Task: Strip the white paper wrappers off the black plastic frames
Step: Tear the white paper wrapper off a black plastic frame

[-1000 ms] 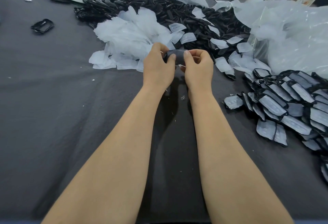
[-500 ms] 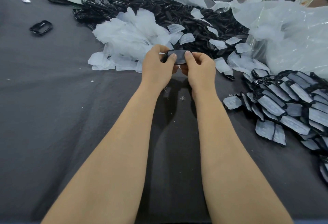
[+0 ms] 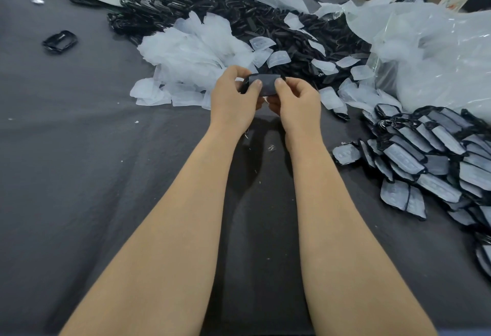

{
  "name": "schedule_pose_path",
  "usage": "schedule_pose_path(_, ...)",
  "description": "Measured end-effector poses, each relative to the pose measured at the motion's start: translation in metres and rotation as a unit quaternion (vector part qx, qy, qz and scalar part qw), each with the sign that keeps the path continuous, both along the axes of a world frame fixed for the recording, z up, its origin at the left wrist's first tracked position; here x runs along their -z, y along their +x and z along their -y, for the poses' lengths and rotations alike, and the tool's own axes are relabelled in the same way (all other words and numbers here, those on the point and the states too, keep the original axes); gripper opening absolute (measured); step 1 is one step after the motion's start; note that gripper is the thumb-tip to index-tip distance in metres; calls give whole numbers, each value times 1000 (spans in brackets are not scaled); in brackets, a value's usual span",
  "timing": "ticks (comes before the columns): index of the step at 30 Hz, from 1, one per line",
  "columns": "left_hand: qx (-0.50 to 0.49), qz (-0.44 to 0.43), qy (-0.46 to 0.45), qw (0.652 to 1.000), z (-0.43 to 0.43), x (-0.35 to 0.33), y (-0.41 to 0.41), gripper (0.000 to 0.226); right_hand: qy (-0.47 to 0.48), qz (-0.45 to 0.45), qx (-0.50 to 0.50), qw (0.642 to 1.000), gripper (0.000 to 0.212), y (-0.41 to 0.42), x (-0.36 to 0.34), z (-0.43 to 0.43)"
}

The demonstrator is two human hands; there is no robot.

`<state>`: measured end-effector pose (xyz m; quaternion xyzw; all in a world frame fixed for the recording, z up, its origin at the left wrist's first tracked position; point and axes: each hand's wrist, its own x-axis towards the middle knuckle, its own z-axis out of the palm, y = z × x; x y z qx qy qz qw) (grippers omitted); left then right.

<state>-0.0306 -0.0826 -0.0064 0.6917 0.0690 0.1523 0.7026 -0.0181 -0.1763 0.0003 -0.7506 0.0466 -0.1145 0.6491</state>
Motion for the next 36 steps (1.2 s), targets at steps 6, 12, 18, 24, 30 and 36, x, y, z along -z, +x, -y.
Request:
schedule_pose_path(6,3,-2,33,999,2,0,-2,16,-110,29,31,993,17,-1,2,-4)
schedule_pose_path(12,1,-5,12,1000,1,1,-1,25,-58,33,38,997,17,-4,1,-5)
schedule_pose_path(18,-16,11,30,999,1,-1,-3,20,-109,104,62,987,8,-8,2,-5)
schedule_pose_path(24,-36,54,162,985,4,-3,-7,12,-75,69,58,993,18,-8,-1,-12)
schedule_pose_path(30,-46,73,218,972,6,-3,-8,10,112,-5,49,992,9,-3,-1,-15)
schedule_pose_path(36,-37,63,174,982,6,-4,-9,12,44,36,56,997,17,-5,1,-14)
